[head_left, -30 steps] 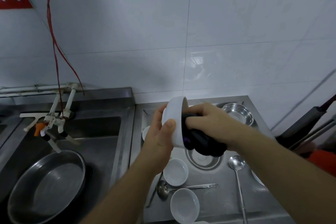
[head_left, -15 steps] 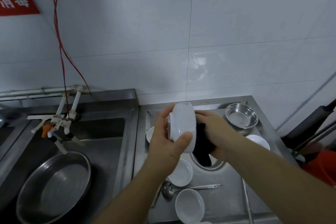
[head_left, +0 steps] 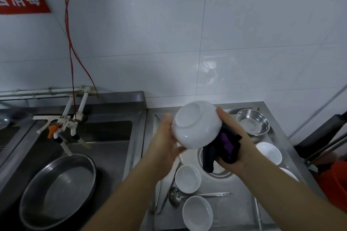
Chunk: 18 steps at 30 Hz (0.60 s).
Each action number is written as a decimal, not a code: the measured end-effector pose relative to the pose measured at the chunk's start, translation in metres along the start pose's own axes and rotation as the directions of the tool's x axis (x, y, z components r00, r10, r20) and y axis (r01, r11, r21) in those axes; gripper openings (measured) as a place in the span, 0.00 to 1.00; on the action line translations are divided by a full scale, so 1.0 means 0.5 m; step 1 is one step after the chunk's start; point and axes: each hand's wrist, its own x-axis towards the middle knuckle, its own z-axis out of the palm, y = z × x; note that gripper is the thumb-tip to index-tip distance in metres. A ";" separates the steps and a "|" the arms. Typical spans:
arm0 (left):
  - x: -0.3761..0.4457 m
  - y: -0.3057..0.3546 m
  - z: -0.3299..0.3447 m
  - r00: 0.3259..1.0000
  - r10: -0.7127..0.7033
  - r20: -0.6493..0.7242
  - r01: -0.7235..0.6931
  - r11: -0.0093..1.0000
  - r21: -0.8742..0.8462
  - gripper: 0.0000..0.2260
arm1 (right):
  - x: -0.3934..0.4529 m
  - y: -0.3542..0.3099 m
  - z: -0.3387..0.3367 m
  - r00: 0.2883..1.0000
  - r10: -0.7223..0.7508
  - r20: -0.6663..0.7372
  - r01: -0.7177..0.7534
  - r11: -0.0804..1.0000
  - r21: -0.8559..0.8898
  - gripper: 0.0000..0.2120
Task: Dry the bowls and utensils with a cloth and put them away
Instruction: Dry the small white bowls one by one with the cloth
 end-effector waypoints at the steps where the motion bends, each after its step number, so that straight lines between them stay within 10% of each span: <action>1: -0.004 -0.011 -0.003 0.995 -0.086 0.059 0.095 0.979 -0.183 0.25 | 0.001 0.001 -0.004 1.000 -0.024 -0.012 0.024 1.000 0.014 0.17; 7: -0.013 -0.036 -0.014 0.996 -0.035 0.083 0.076 0.820 -0.568 0.21 | 0.013 0.016 -0.019 0.998 -0.058 -0.040 0.058 0.998 -0.016 0.17; 13: -0.008 0.003 -0.017 0.998 0.066 0.018 -0.042 0.803 -0.595 0.20 | 0.040 0.051 -0.053 0.997 0.032 -0.070 -0.043 0.987 -0.156 0.27; 18: -0.010 0.029 -0.019 0.984 0.147 -0.098 -0.174 0.893 -0.415 0.20 | 0.060 0.069 -0.089 0.867 -0.258 -0.426 0.103 0.930 -0.353 0.13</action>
